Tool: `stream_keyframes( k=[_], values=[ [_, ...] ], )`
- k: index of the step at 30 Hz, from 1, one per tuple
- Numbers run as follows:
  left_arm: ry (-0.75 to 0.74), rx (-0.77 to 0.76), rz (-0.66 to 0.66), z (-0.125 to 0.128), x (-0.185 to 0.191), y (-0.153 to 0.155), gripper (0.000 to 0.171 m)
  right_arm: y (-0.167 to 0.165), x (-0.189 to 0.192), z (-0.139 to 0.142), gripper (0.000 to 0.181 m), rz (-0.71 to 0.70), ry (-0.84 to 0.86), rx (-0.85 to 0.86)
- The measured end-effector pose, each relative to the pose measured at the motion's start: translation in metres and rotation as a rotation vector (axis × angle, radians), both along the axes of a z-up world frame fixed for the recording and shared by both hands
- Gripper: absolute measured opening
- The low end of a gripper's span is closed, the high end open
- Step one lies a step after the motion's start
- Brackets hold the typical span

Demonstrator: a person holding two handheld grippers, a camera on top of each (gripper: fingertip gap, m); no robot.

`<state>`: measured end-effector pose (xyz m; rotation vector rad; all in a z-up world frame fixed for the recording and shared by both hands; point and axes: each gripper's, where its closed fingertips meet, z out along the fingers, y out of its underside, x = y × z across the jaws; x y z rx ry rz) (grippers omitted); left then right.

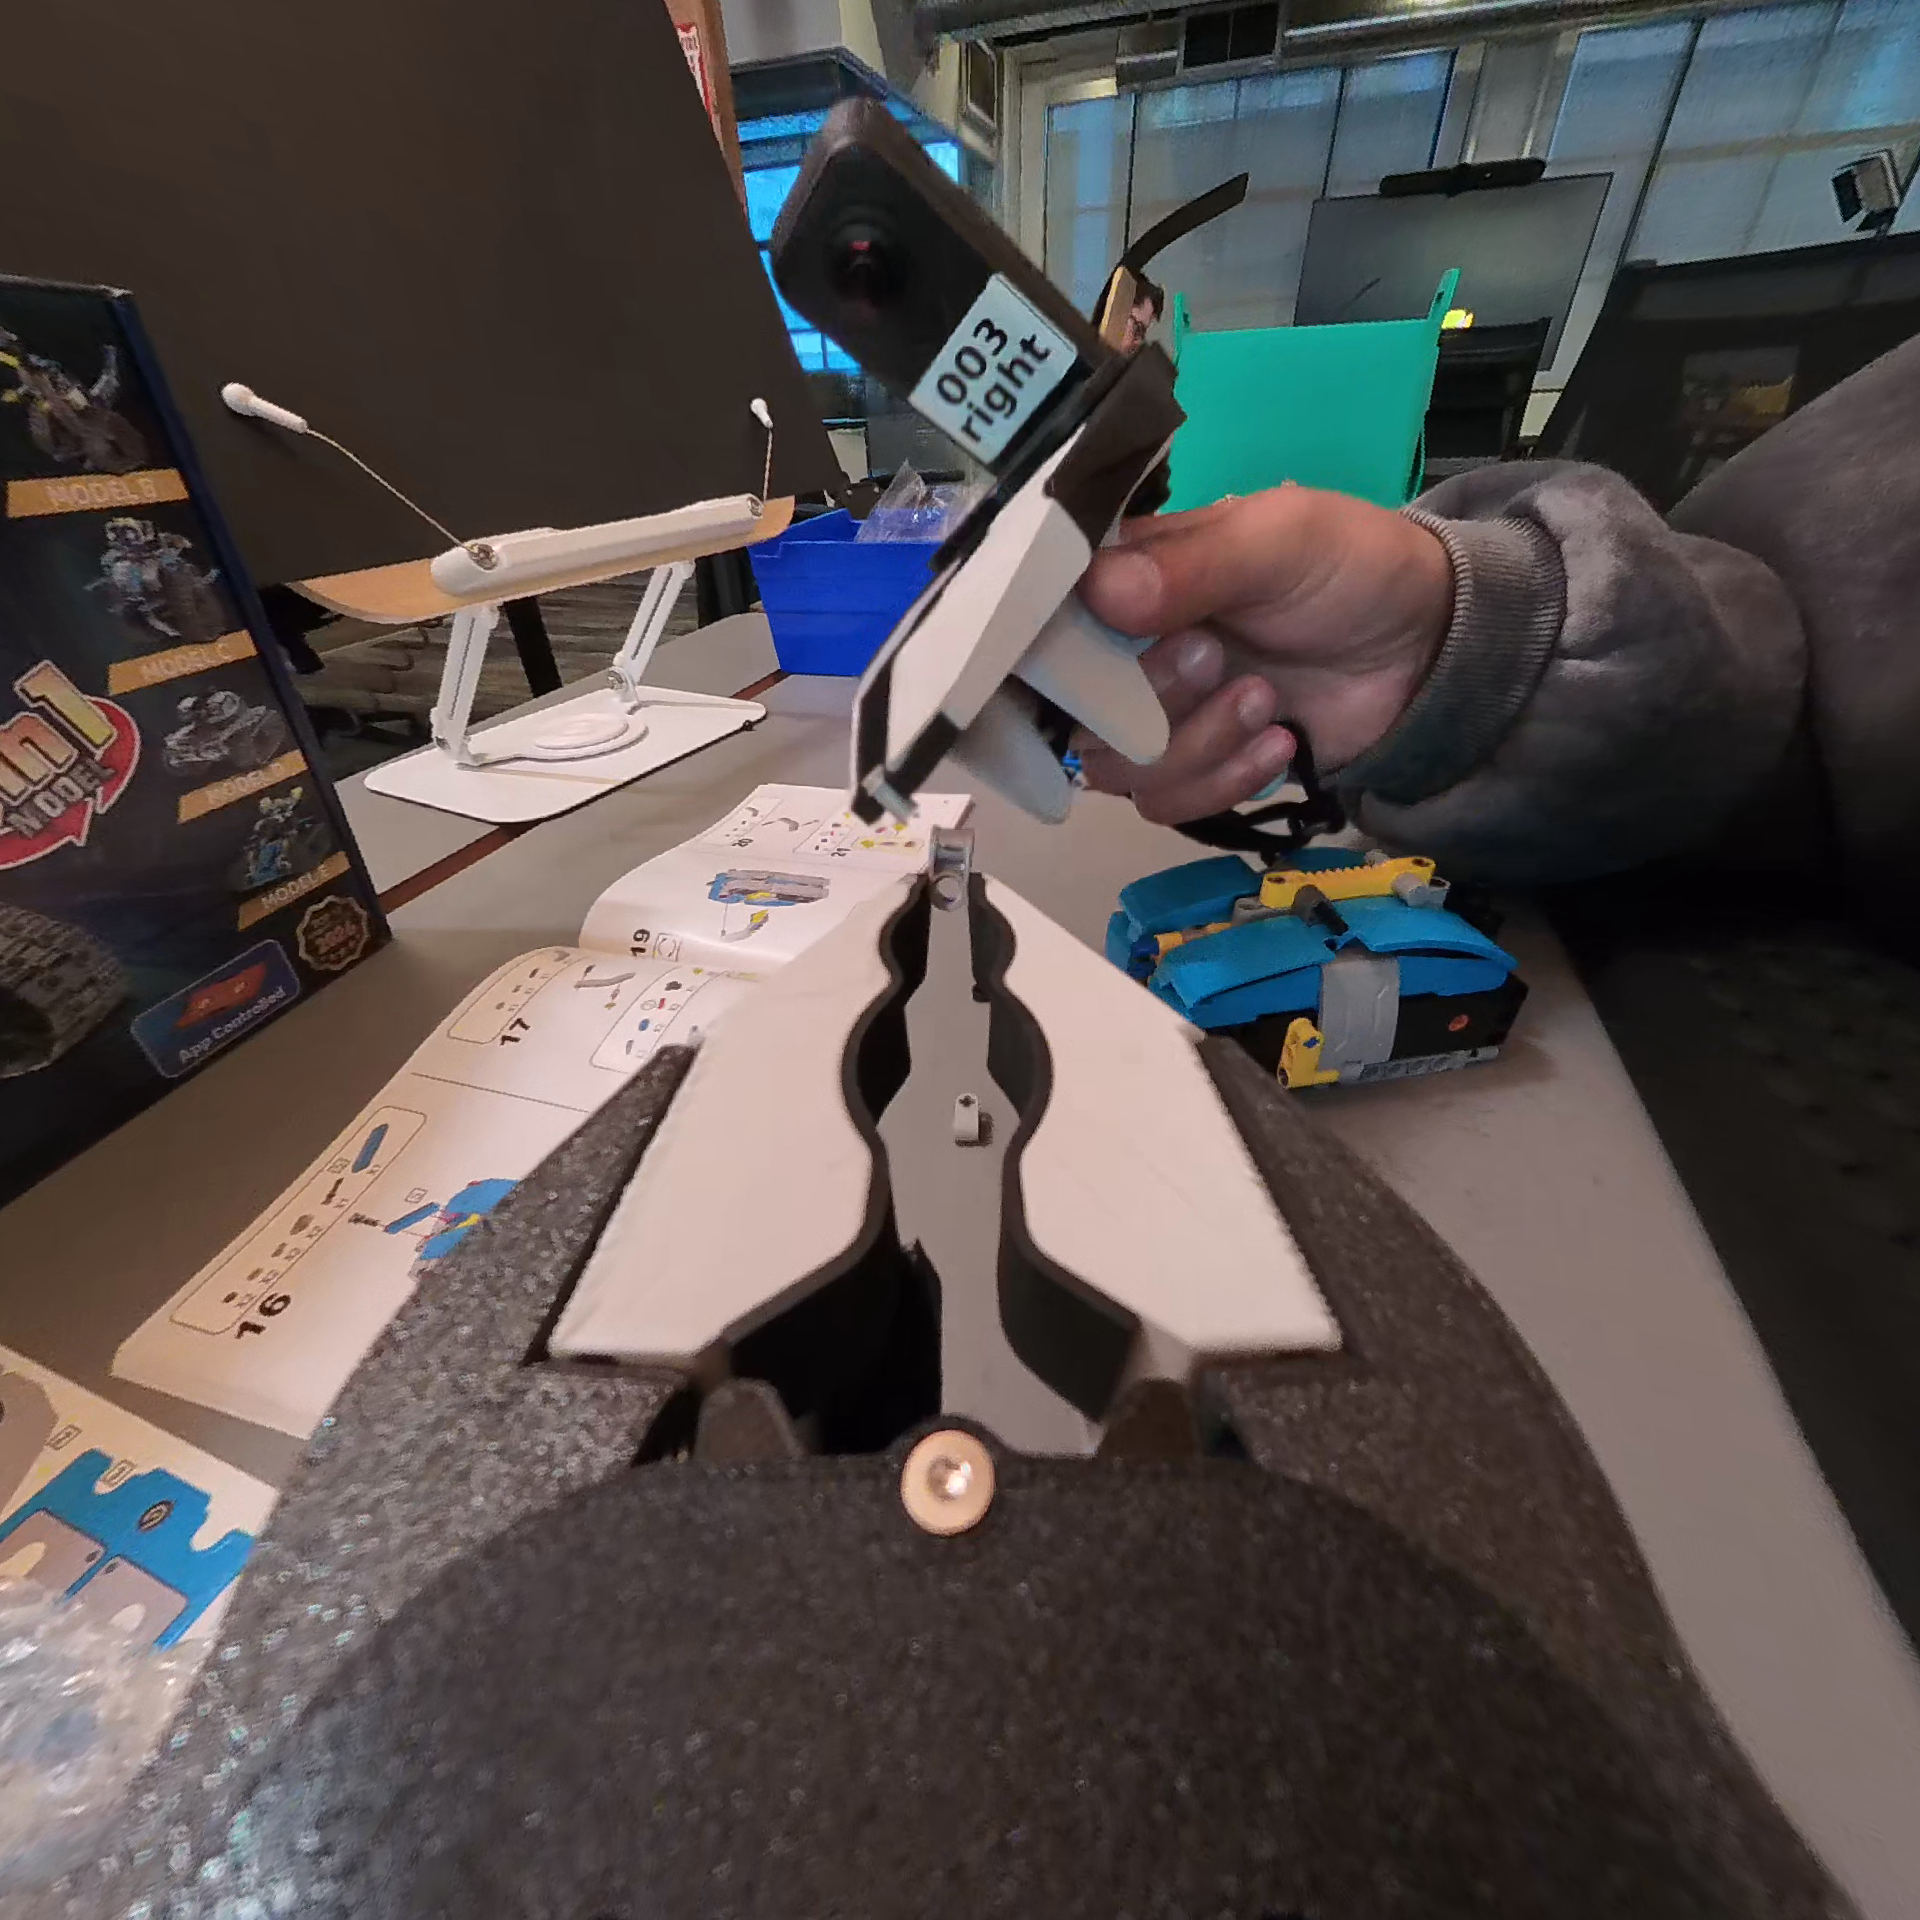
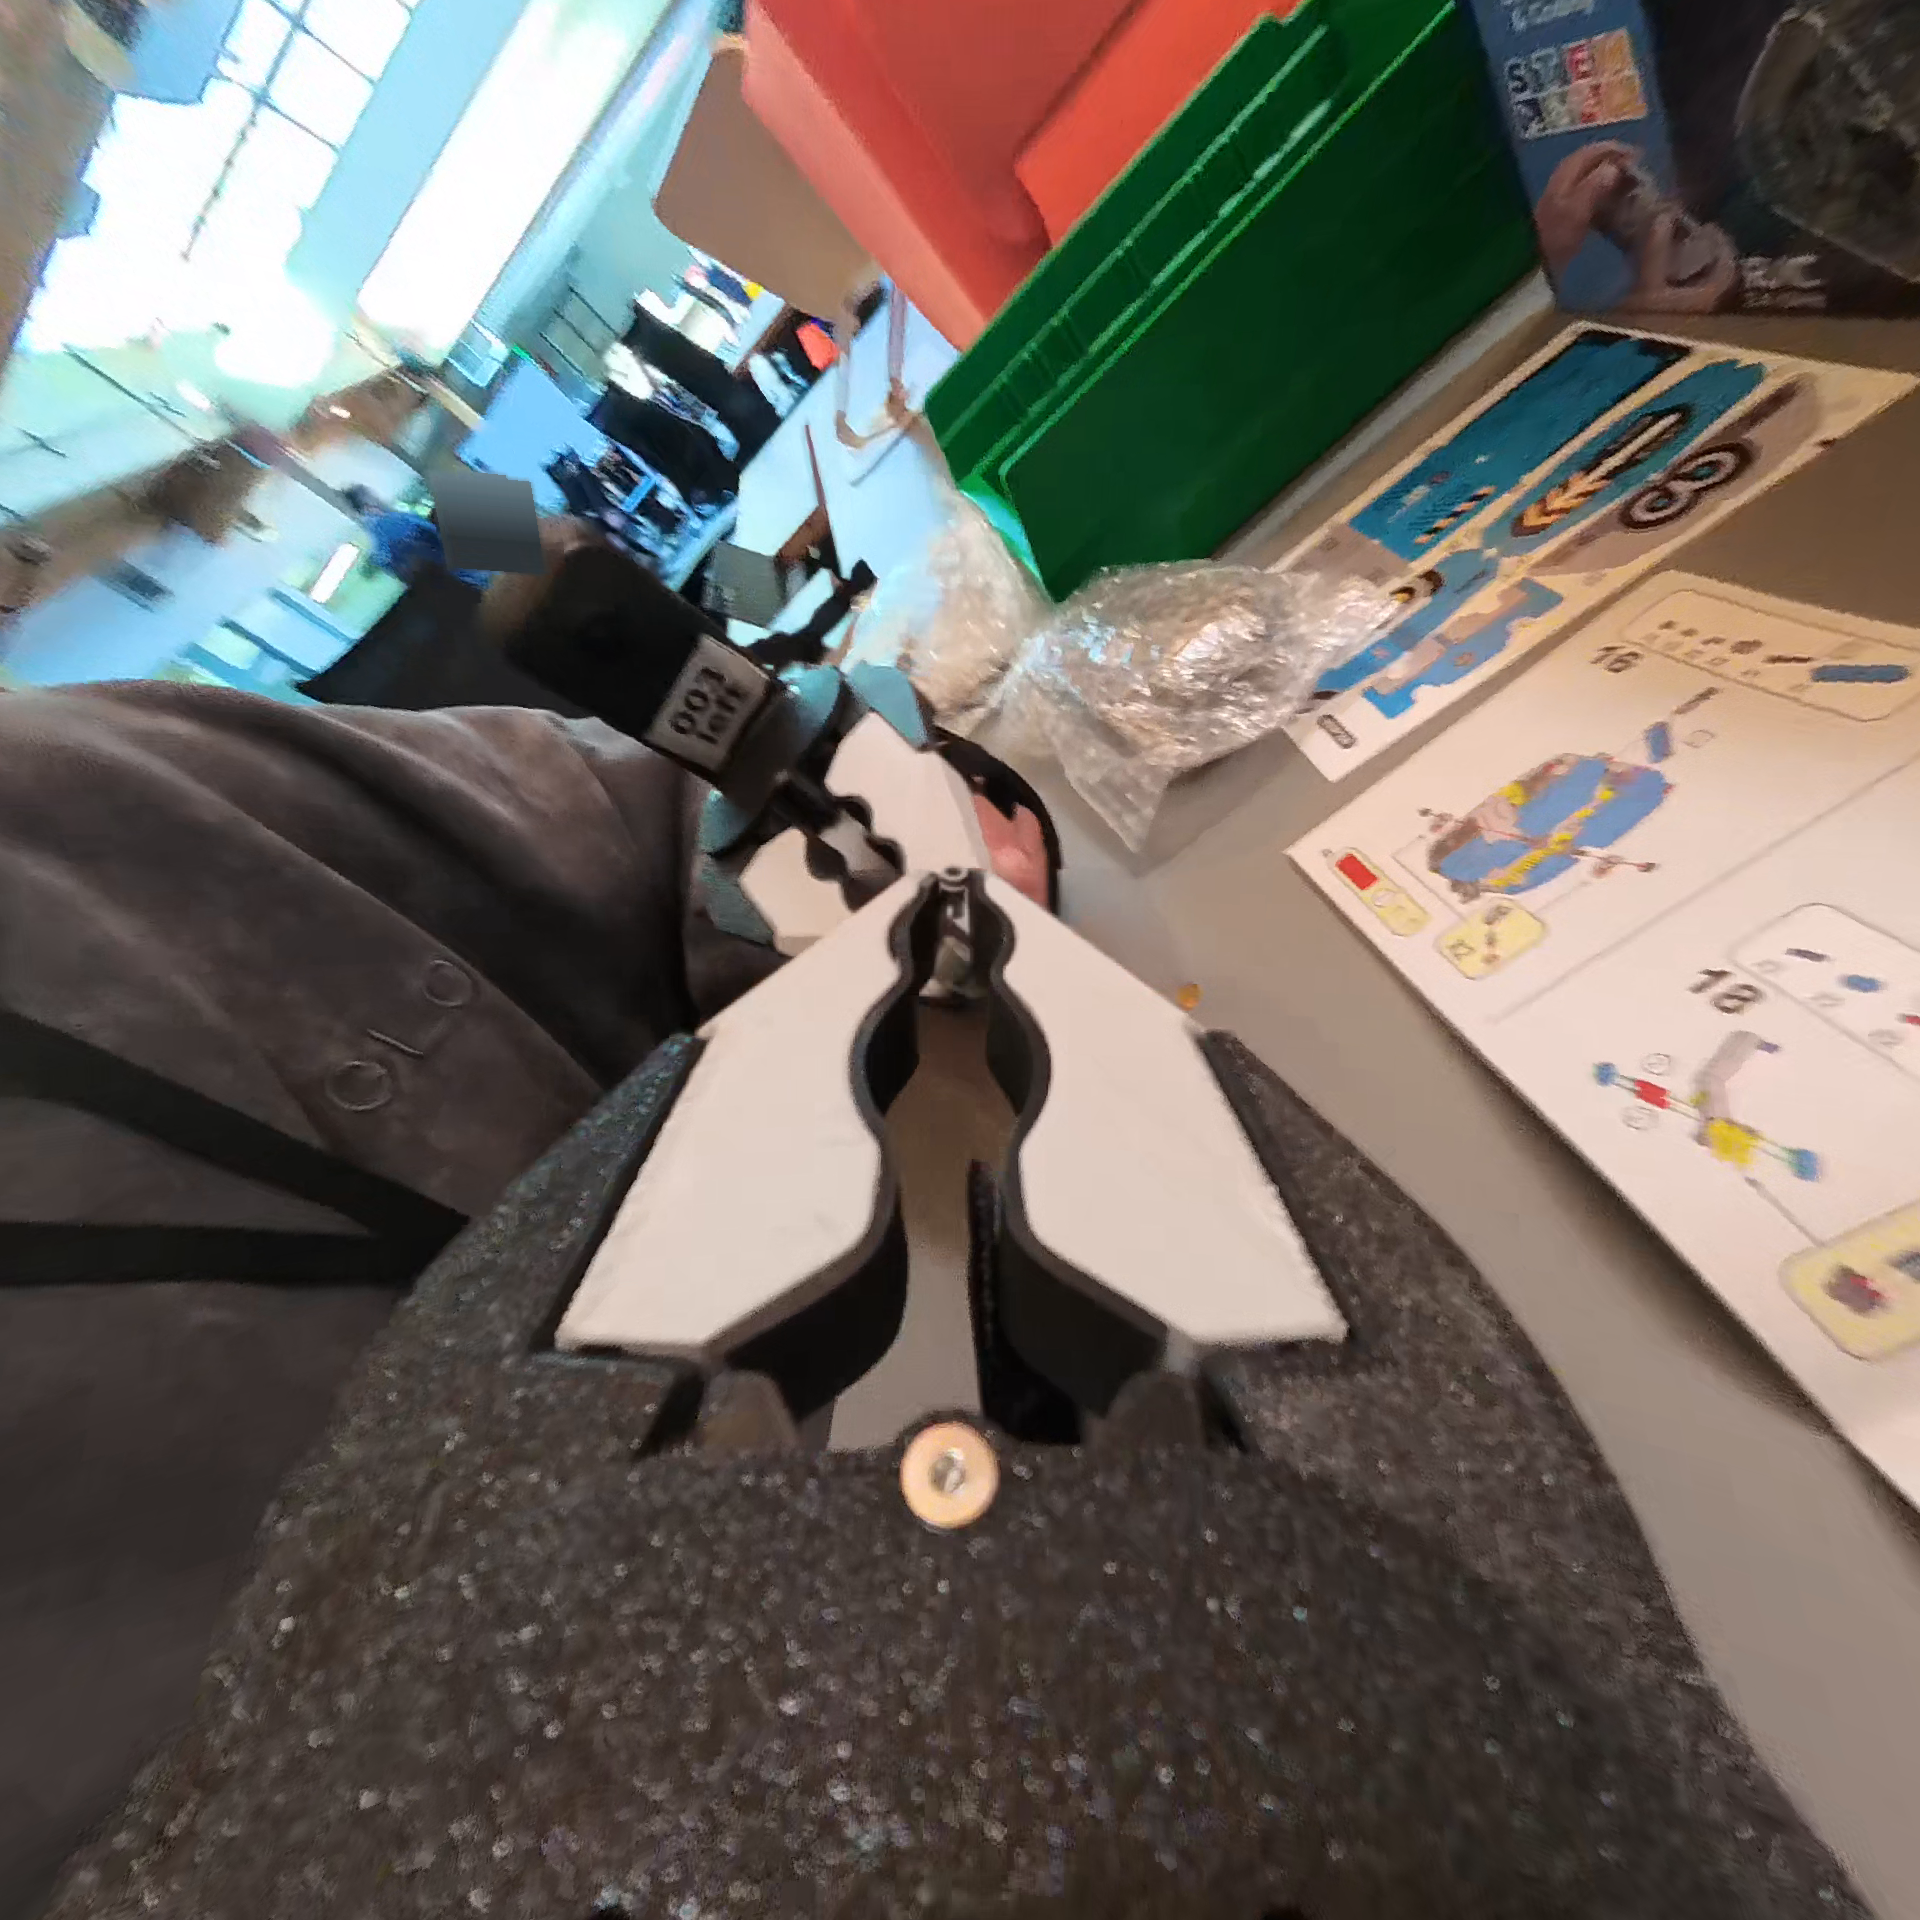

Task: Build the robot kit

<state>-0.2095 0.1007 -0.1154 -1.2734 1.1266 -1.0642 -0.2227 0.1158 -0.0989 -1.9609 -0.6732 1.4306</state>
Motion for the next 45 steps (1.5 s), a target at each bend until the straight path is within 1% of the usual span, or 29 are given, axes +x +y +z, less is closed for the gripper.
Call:
stream_keyframes(
  k=[1,2,3,8,11,16,19,21,22,24,27,29,30,33,35,37,42,45],
  values=[
    [0.004,-0.002,-0.001,-0.001,0.001,0.0,0.007,-0.002,-0.003,-0.001,0.004,0.014,0.006,-0.015],
    [0.004,-0.005,0.0,-0.001,0.001,0.001,0.007,-0.004,-0.005,-0.006,0.004,0.026,-0.024,-0.013],
    [0.004,-0.009,0.0,-0.001,0.0,0.001,0.007,-0.005,-0.006,-0.01,0.004,0.029,-0.066,0.015],
    [-0.001,-0.046,-0.013,-0.001,-0.001,0.003,0.006,-0.005,-0.003,-0.011,0.004,0.026,-0.177,0.162],
    [0.0,-0.045,-0.011,-0.001,-0.001,0.003,0.007,-0.005,-0.003,-0.011,0.005,0.028,-0.198,0.201],
    [-0.017,-0.072,-0.021,0.001,-0.004,0.005,0.006,-0.002,0.003,-0.007,0.005,0.011,-0.187,0.215],
    [-0.007,-0.065,-0.03,0.0,-0.002,0.002,0.007,-0.004,0.0,-0.003,0.004,0.03,-0.135,0.202],
    [-0.028,-0.087,-0.041,0.002,-0.004,0.002,0.007,-0.004,0.0,0.003,0.004,0.026,-0.1,0.221],
    [-0.057,-0.128,-0.056,0.006,-0.005,0.003,0.007,-0.004,0.001,0.007,0.004,0.025,-0.093,0.254],
    [-0.146,-0.274,-0.122,0.015,-0.01,0.005,0.007,-0.008,0.001,0.016,0.004,0.037,-0.082,0.364],
    [-0.277,-0.528,-0.256,0.026,-0.015,0.005,0.006,-0.016,-0.007,0.018,0.004,0.07,-0.117,0.595],
    [-0.359,-0.683,-0.35,0.033,-0.017,0.004,0.006,-0.015,-0.011,0.018,0.004,0.042,-0.174,0.745],
    [-0.401,-0.747,-0.403,0.038,-0.019,0.002,0.006,-0.016,-0.012,0.021,0.004,0.034,-0.177,0.791],
    [-0.498,-0.904,-0.527,0.048,-0.024,-0.002,0.006,-0.019,-0.014,0.027,0.004,0.028,-0.185,0.849],
    [-0.548,-0.975,-0.582,0.054,-0.025,-0.004,0.006,-0.019,-0.014,0.032,0.004,-0.004,-0.179,0.904],
    [-0.569,-1.013,-0.614,0.056,-0.025,-0.007,0.006,-0.021,-0.014,0.039,0.004,-0.03,-0.167,0.96],
    [-0.589,-1.068,-0.637,0.054,-0.024,-0.004,0.006,-0.019,-0.015,0.035,0.005,-0.039,-0.235,0.982],
    [-0.599,-1.093,-0.656,0.054,-0.024,-0.005,0.006,-0.019,-0.015,0.035,0.005,-0.039,-0.241,1.003]
  ],
)
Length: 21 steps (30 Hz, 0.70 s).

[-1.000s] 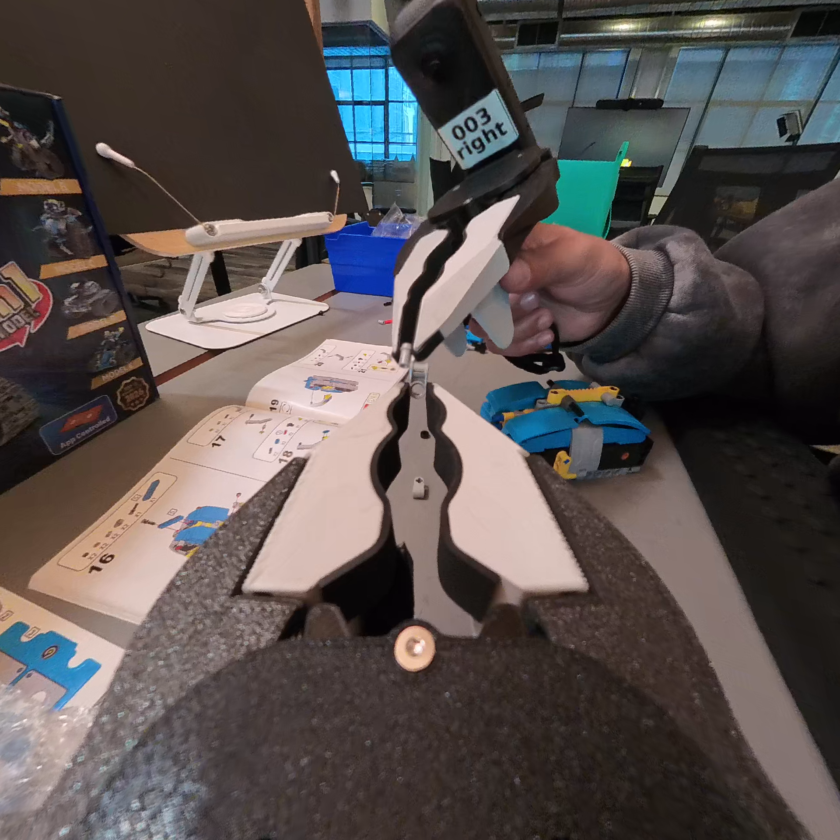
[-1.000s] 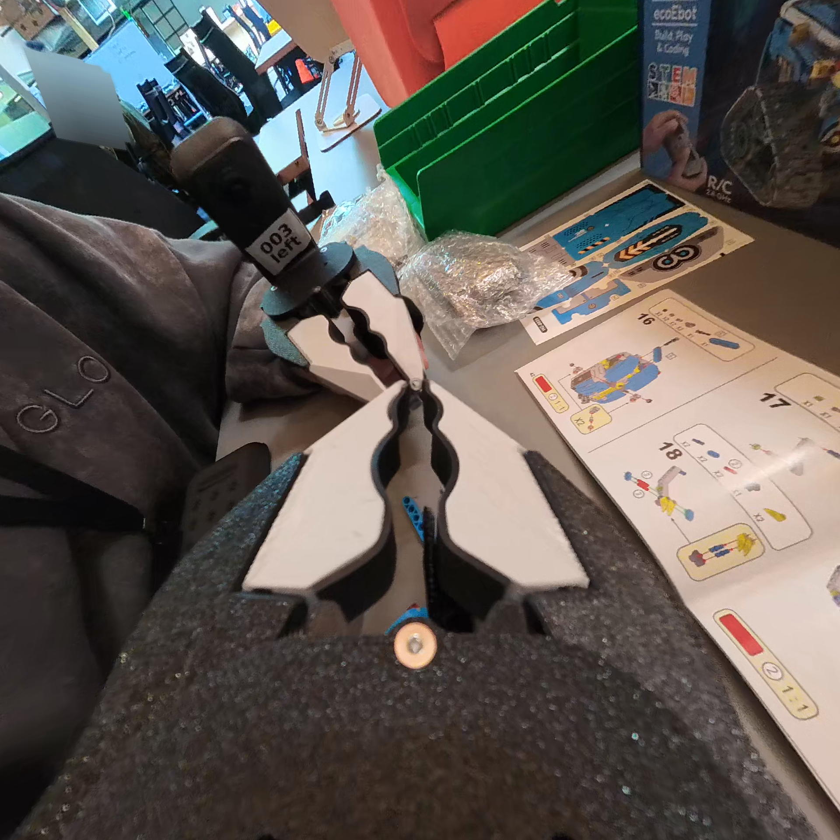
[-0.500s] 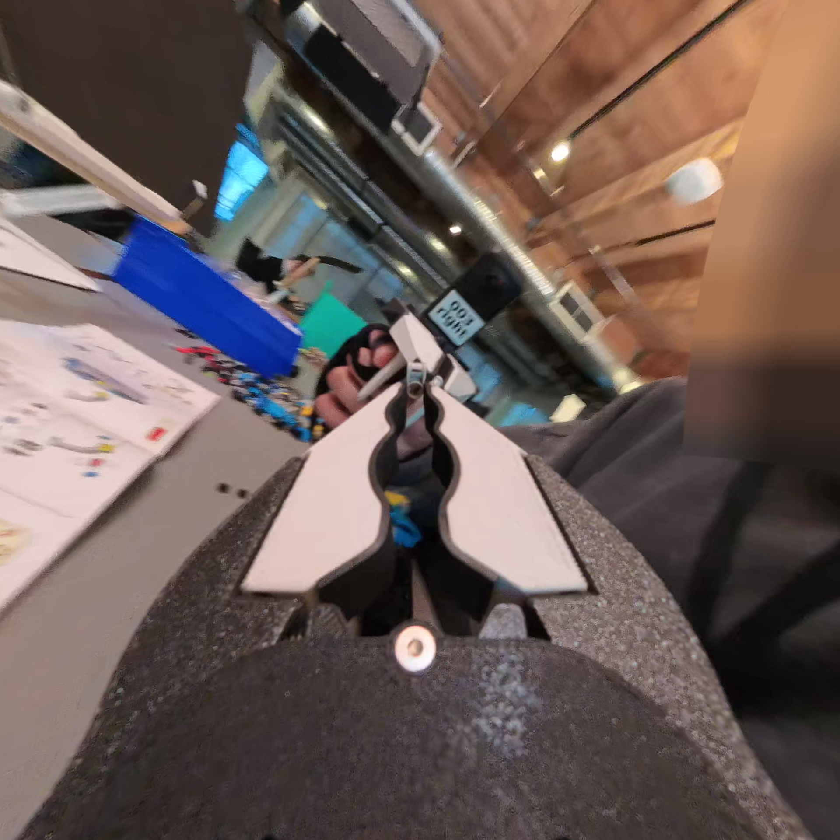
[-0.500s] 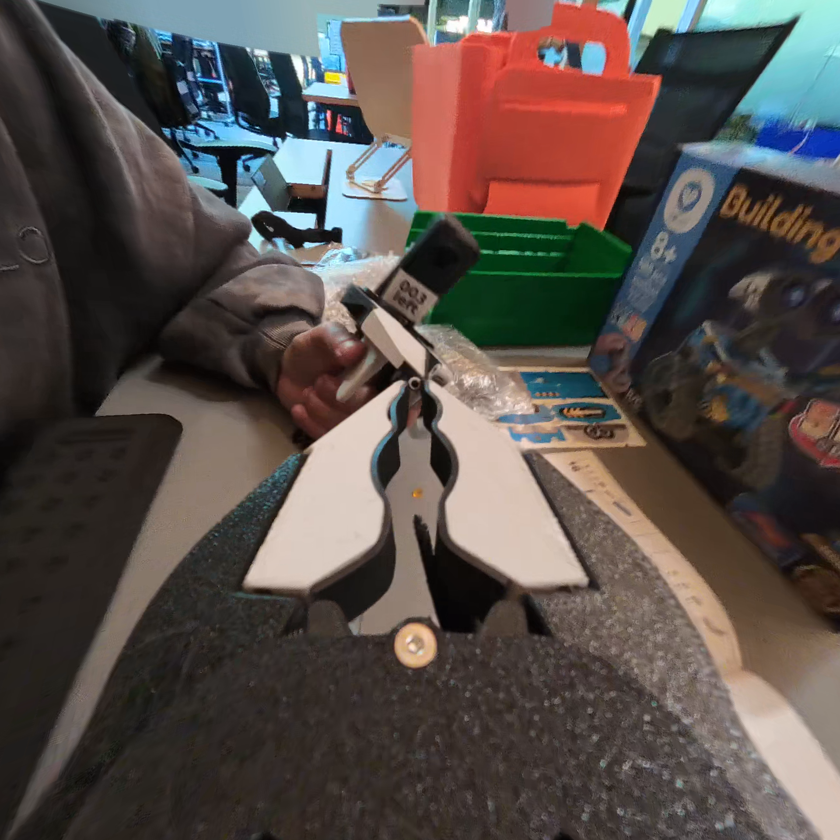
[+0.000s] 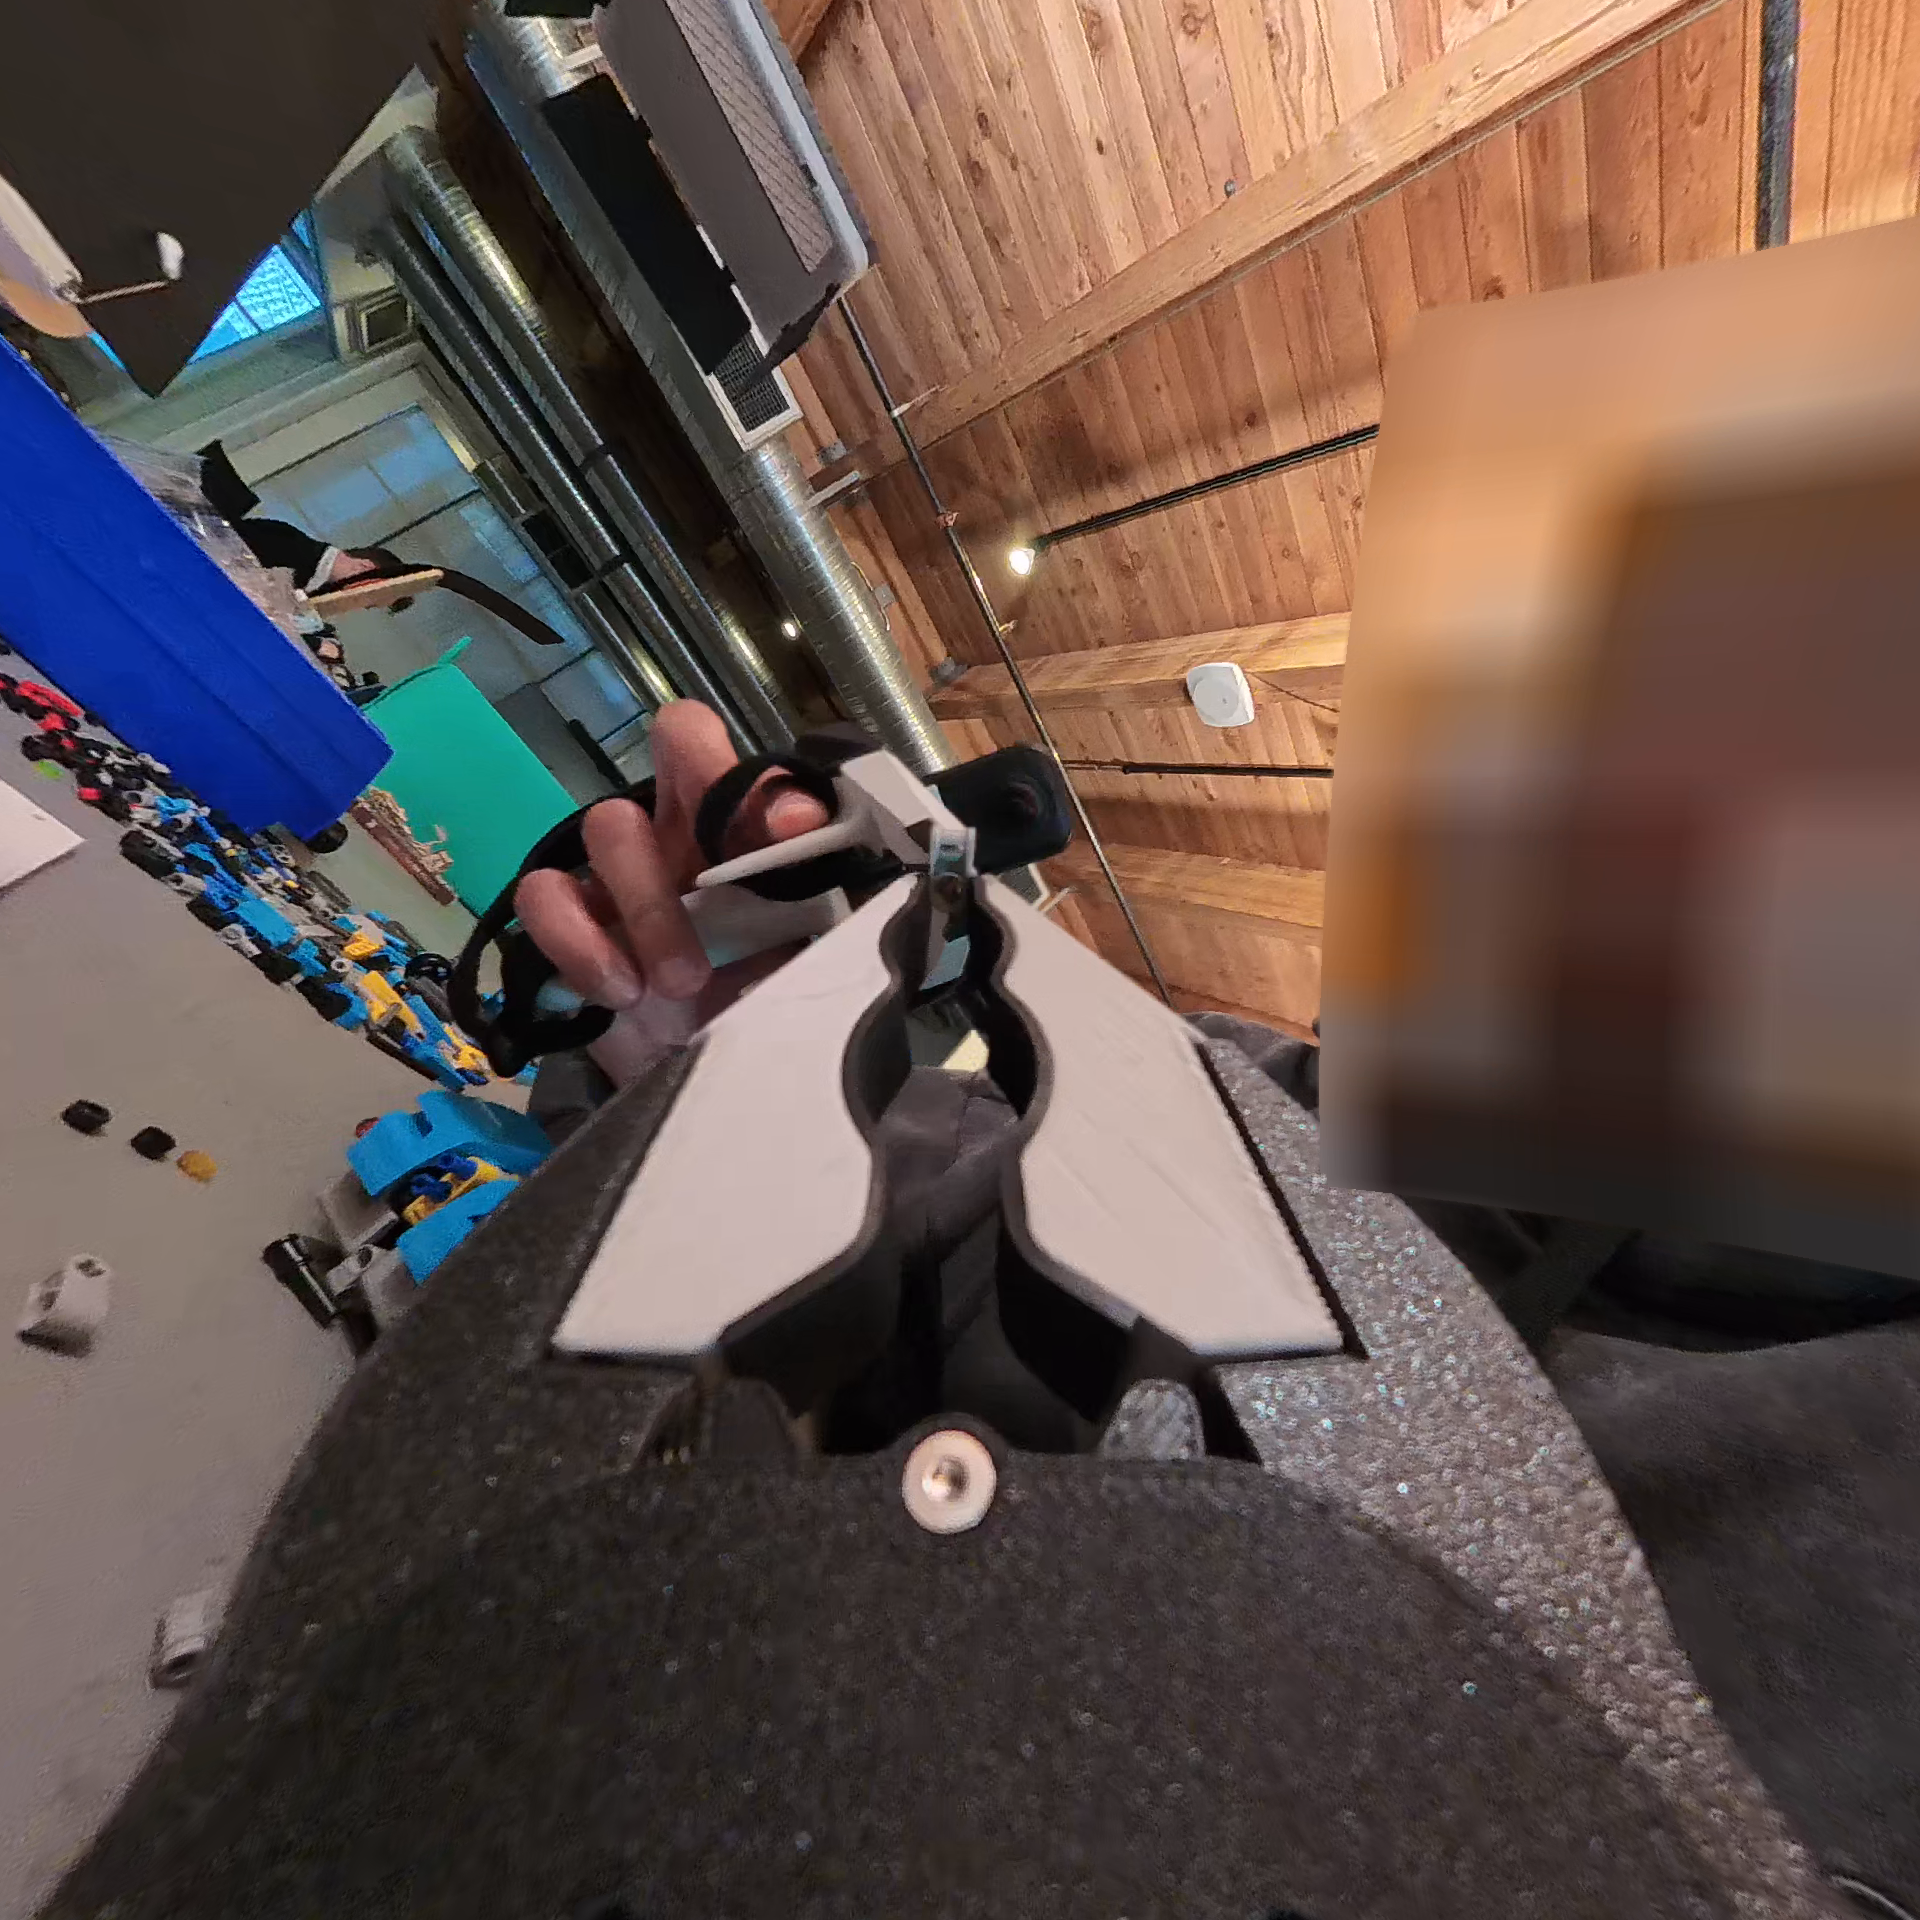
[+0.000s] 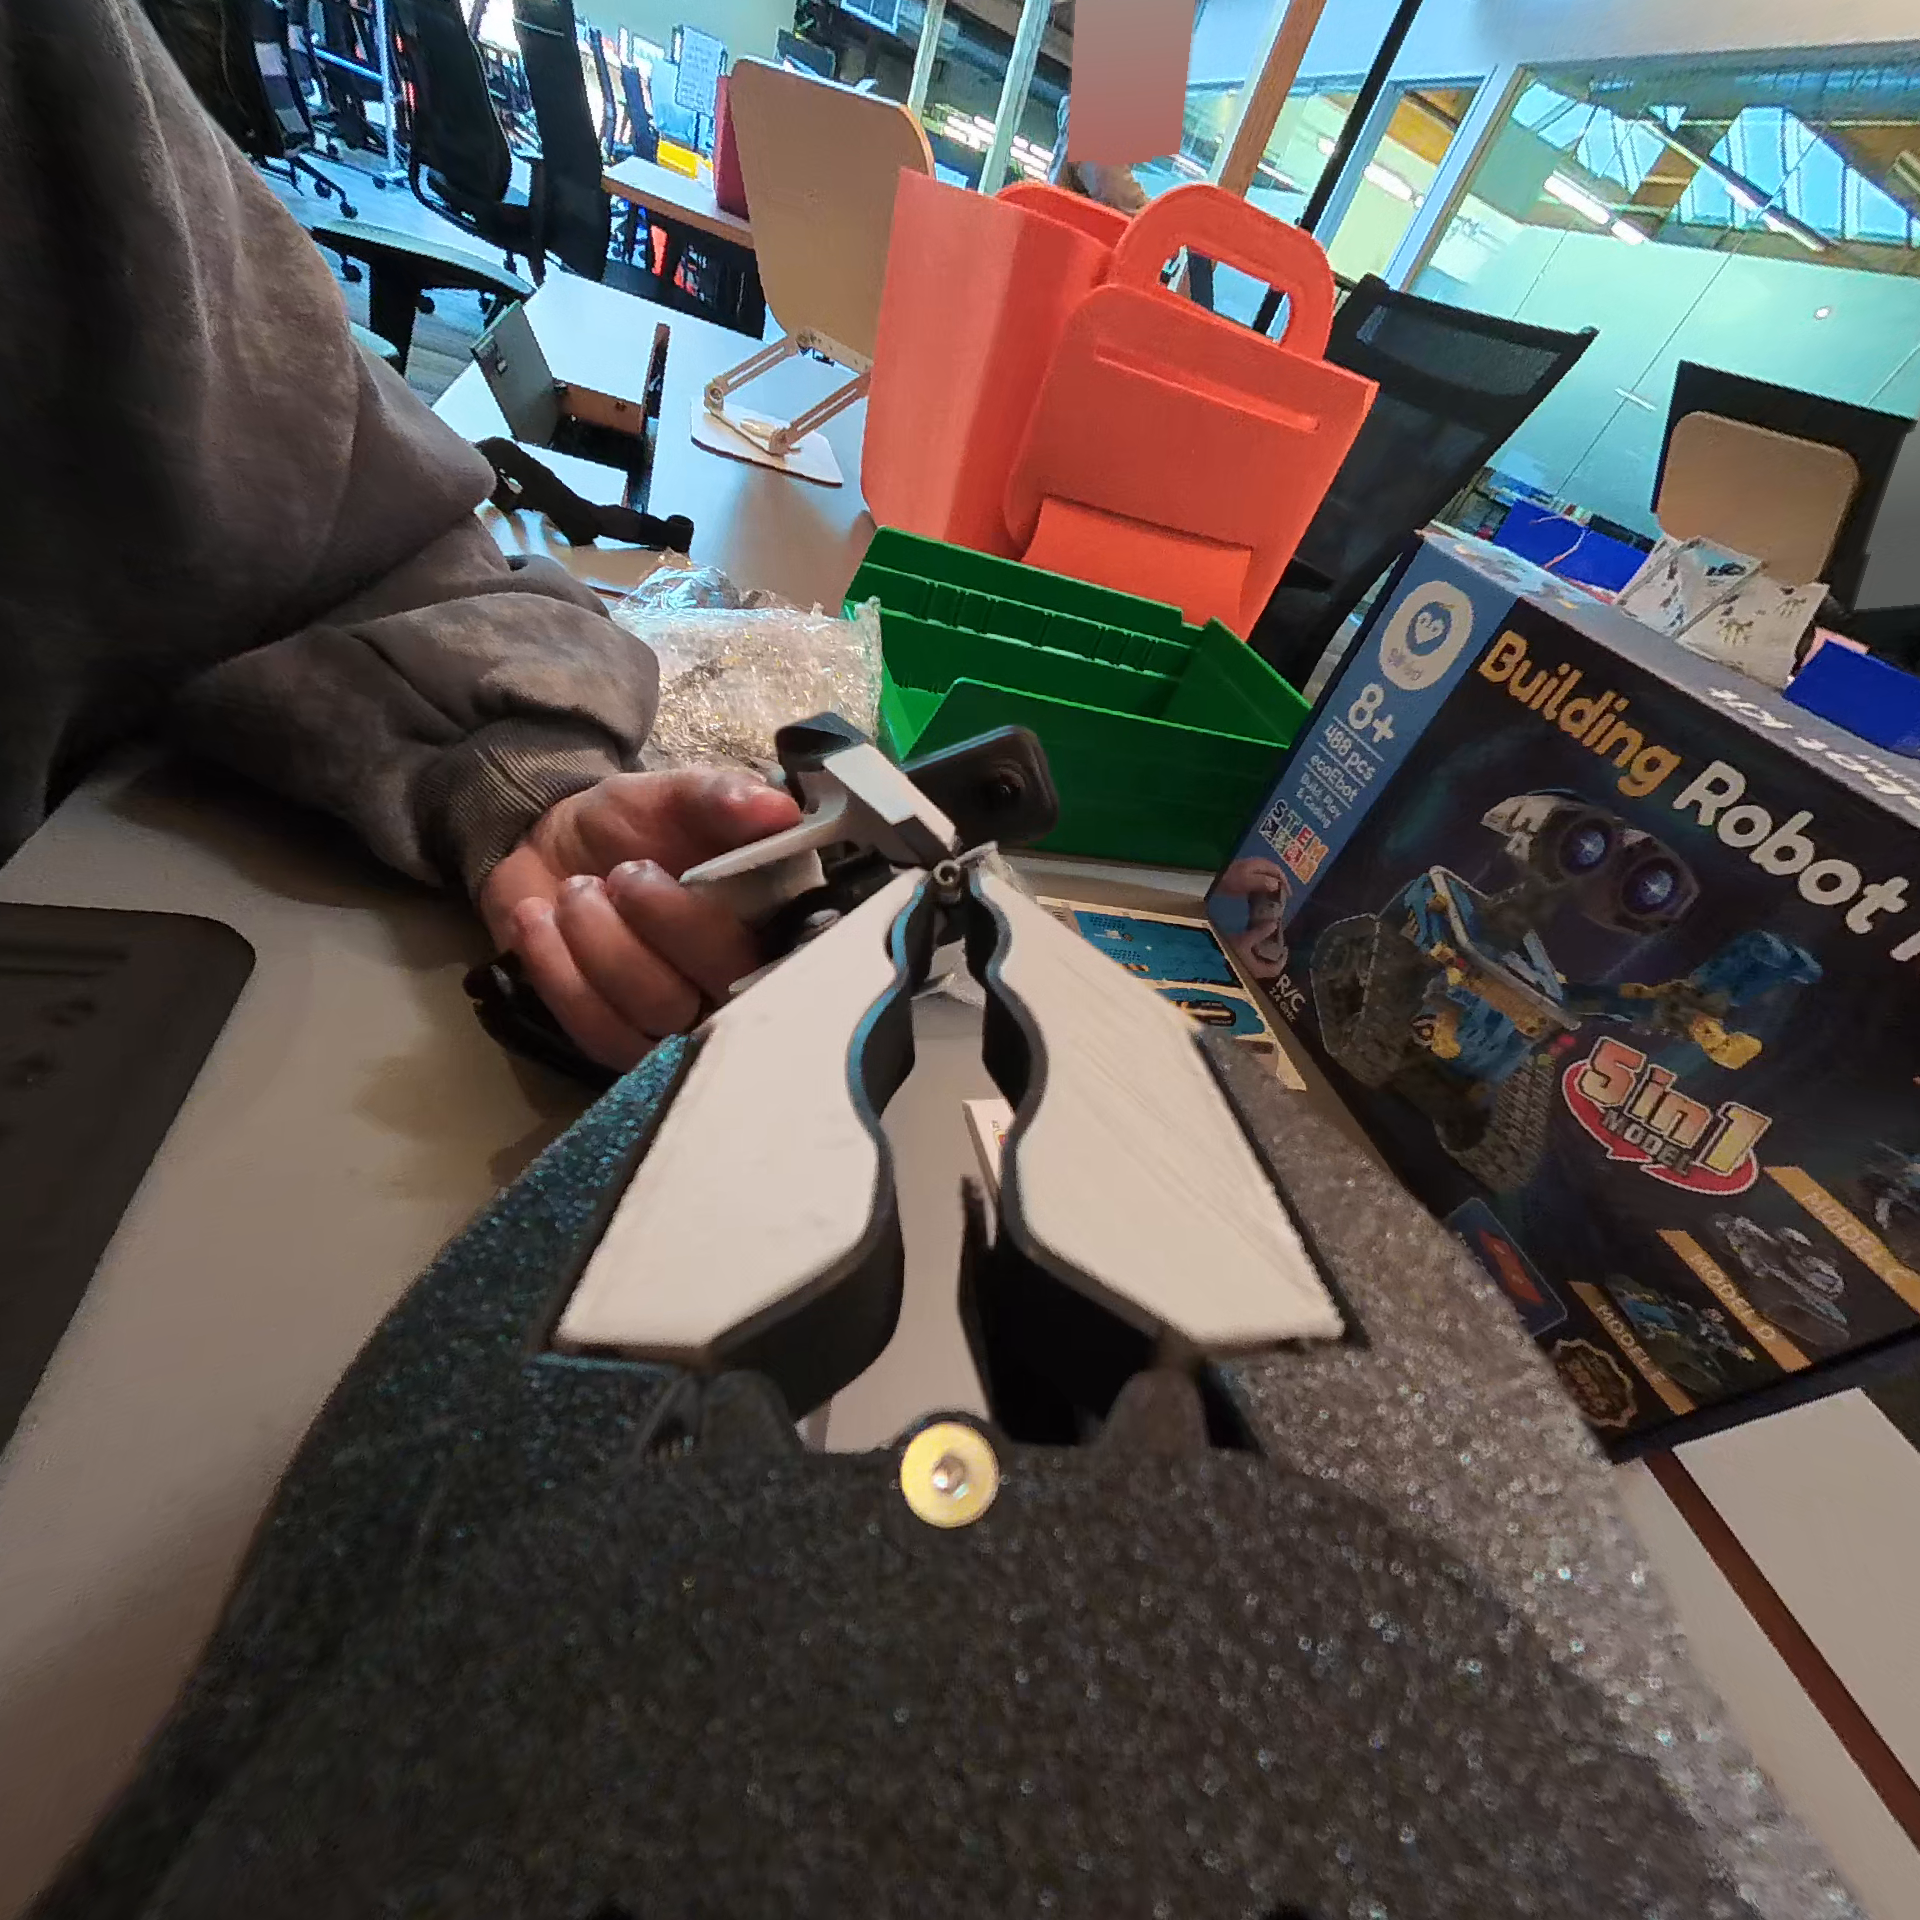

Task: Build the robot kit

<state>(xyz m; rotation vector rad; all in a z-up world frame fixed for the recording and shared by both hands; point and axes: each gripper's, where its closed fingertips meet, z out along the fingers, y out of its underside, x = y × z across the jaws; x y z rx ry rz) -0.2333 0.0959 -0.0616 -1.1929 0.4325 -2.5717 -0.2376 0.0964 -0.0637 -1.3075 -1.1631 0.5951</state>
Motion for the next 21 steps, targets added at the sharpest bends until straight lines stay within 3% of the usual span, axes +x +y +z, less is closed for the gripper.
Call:
stream_keyframes(
  k=[12,21],
  values=[
    [0.005,-0.033,-0.03,-0.006,0.002,0.001,0.006,0.001,0.0,-0.005,0.005,0.018,0.024,-0.078],
    [0.058,0.011,0.031,-0.012,0.002,0.009,0.006,0.009,0.015,-0.021,0.005,-0.039,-0.114,-0.094]
  ],
)
